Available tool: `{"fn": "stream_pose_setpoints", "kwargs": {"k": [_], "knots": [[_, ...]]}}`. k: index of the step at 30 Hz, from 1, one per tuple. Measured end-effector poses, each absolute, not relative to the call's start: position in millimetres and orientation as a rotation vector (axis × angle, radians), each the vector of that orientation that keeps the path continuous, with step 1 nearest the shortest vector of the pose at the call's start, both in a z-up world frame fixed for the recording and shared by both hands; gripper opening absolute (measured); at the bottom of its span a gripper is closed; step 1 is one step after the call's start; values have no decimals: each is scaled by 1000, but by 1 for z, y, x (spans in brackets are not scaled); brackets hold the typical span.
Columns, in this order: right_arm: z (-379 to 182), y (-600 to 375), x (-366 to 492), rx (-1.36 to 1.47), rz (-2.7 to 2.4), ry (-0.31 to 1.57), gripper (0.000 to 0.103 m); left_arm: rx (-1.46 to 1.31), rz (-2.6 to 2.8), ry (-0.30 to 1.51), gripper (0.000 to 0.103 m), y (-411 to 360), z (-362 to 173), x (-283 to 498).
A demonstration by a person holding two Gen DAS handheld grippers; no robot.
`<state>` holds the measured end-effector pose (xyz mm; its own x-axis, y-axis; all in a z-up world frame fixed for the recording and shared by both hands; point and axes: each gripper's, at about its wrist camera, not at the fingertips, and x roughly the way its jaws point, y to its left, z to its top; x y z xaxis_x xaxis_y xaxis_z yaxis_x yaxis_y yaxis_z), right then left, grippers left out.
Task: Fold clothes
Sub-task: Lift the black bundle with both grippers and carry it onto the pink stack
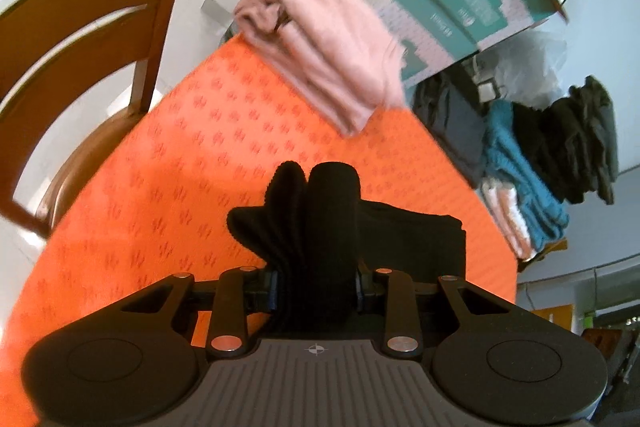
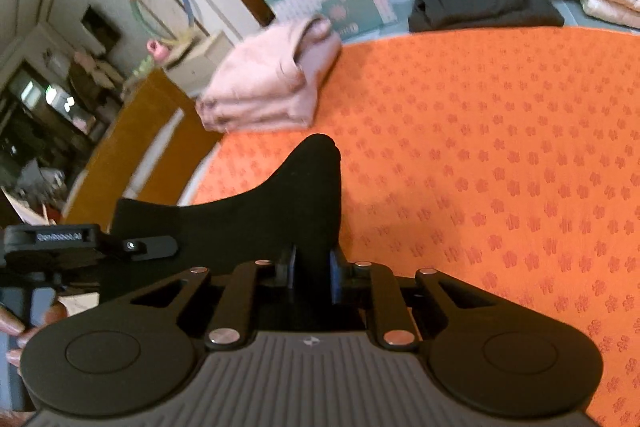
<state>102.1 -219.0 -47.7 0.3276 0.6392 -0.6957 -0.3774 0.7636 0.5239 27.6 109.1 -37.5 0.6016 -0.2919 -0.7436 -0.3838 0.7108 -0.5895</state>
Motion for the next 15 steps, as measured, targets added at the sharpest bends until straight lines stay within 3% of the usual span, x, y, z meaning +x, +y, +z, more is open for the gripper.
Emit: {"fn": "stream_pose_setpoints", "kwargs": {"k": [5, 15], "knots": [[-20, -212, 116, 367, 680, 977, 19, -788, 55, 913, 34, 119, -15, 43], [1, -166, 197, 593, 629, 916, 18, -704, 0, 878, 34, 178, 27, 152]]}}
